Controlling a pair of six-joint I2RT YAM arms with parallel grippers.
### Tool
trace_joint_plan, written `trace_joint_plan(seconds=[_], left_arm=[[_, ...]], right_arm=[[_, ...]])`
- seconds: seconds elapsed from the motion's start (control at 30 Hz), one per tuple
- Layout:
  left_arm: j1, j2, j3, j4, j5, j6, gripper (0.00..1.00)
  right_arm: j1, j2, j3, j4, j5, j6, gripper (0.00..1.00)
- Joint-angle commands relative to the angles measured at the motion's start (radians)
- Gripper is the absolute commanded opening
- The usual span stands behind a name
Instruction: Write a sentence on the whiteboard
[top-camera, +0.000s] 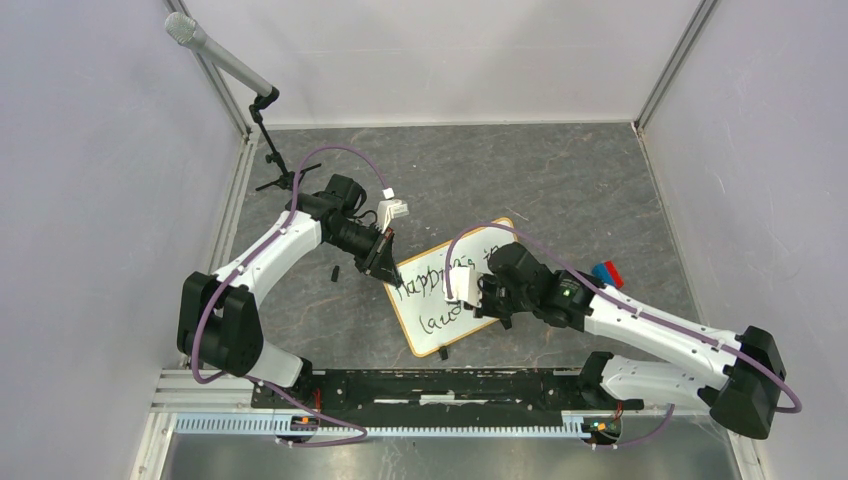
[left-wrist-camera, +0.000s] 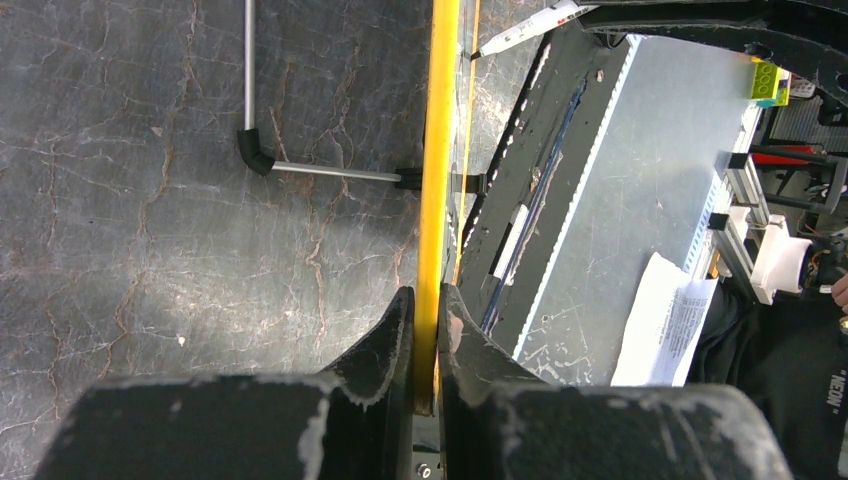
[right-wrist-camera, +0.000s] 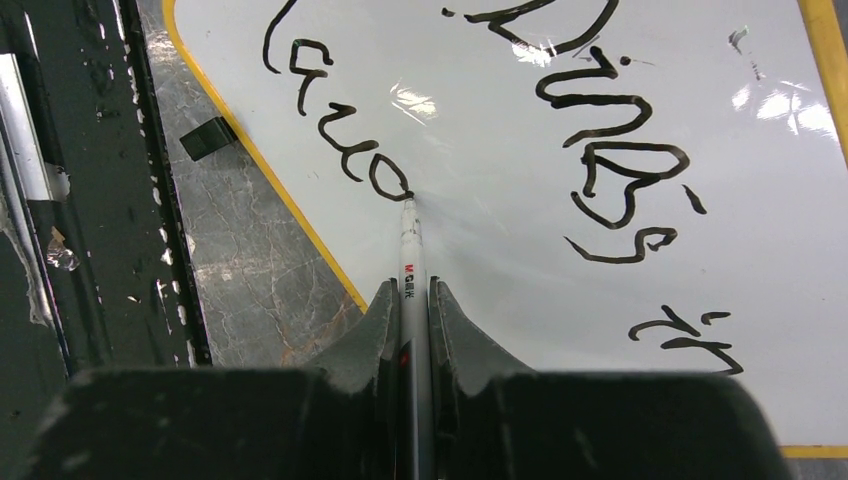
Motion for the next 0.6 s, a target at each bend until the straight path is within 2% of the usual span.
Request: trace_joint_plan(seconds=[0.0, 0.57], left_arm=[[-0.013, 0.01, -0.035, -0.008, -0.147, -0.007, 0.02], [-0.013, 0.018, -0.033, -0.008, -0.151, -0.005, 0.02]], right_arm=[[-0.007, 0.013, 0.008, -0.012, -0.004, -0.016, 0.0], [0.018, 0.047, -0.062, -0.004, -0.088, -0.027, 0.0]])
